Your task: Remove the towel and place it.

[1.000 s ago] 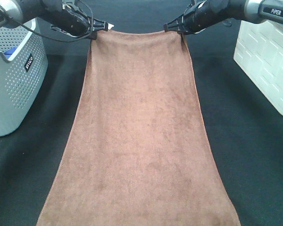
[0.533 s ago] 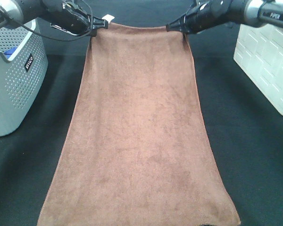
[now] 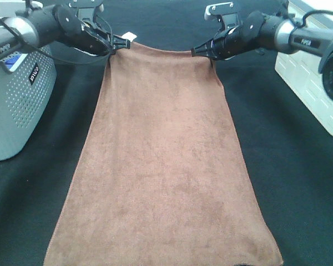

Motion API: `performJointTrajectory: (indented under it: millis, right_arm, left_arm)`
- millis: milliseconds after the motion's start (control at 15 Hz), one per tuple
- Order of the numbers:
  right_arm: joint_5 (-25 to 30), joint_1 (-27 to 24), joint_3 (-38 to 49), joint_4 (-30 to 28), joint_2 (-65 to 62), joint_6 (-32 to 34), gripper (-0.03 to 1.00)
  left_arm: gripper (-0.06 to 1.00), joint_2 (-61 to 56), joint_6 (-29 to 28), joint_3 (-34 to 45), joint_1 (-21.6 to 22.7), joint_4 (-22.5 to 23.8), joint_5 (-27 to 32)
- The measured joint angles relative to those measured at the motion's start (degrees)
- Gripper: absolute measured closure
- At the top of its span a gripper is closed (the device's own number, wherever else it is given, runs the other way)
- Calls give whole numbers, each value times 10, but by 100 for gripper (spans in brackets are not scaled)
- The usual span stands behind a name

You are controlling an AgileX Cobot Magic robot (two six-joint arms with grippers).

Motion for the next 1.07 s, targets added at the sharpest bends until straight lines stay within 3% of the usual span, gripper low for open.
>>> performJointTrajectory:
  millis: [267,467,533,600,733,867,1067]
  right_arm:
    - [13,0,-41,5,22,0,96]
    - [13,-2,-42,7,28,0,96]
    - [14,-6,-42,15,34,0,91]
    - [14,-9,-42,17,37,0,83]
    - [13,-19,-42,19,37,0,54]
    - [17,-26,-42,19,37,0,28]
    - [38,-27,-42,24,37,0,20]
  left_arm:
    - [90,18,0,0,-2,0,-33]
    - [76,22,0,0,-2,-1,-36]
    - [64,23,0,0,-2,-1,-37]
    - [53,23,0,0,-2,-1,-40]
    - [33,23,0,0,-2,0,-61]
    - [23,23,0,0,-2,0,-69]
    - [21,23,0,0,-2,0,-69]
